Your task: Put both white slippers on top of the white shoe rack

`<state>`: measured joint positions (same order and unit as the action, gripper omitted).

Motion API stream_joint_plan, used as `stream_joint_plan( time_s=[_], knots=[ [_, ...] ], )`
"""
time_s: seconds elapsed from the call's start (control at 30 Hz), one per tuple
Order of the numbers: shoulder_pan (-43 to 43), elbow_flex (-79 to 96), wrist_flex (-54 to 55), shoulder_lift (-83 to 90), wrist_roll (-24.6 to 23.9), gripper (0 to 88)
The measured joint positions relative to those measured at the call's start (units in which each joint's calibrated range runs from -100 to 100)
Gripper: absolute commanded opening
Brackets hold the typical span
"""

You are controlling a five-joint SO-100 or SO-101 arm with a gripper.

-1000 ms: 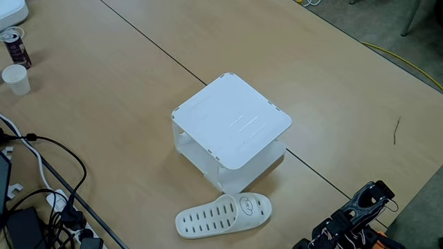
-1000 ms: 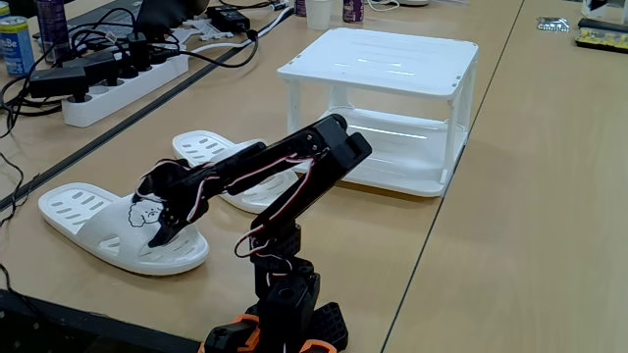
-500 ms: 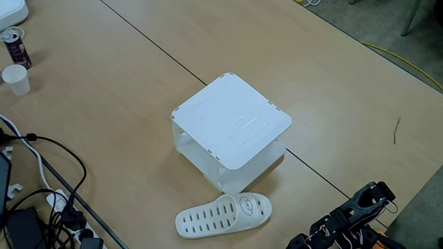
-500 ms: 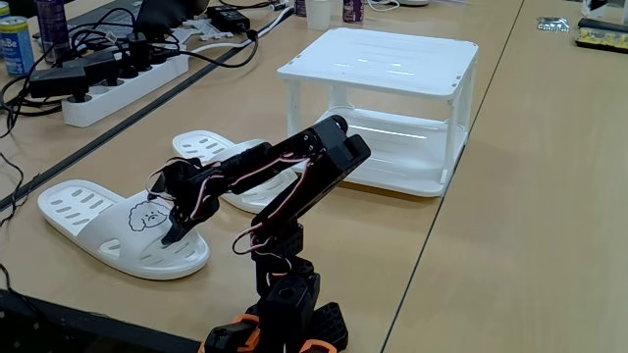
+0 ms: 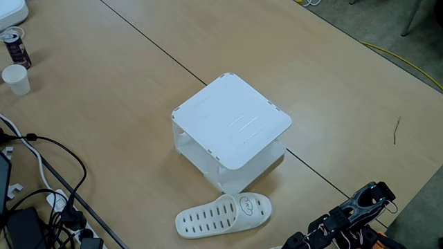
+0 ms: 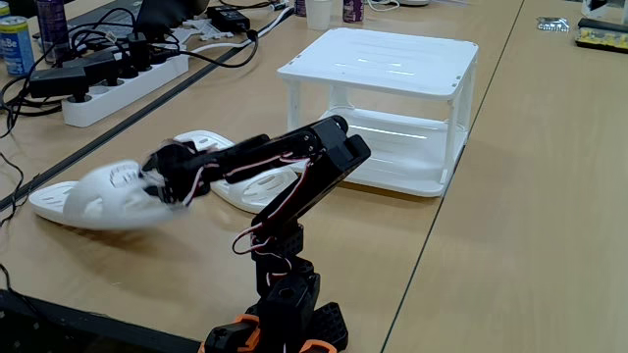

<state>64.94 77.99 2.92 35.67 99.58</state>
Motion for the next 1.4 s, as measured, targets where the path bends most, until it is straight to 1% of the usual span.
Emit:
stream_joint_plan(
  time_s=[0.23, 0.57, 0.87, 1.07, 1.2, 1.4],
  knots=[
    [-3.7, -12.6, -0.2, -0.2, 0.0, 0.8],
    [-14.8, -33.1, -0.4, -0.6, 0.0, 0.8],
    [-30.0, -44.1, -10.1, -2.0, 0.0, 0.8],
    [-40.1, -49.5, -10.4, -9.0, 0.0, 0.8],
    [-43.1, -54.4, -10.4, -15.2, 0.0, 0.8],
    [-44.1, -62.4, -10.6, -23.5, 0.0, 0.8]
  ],
)
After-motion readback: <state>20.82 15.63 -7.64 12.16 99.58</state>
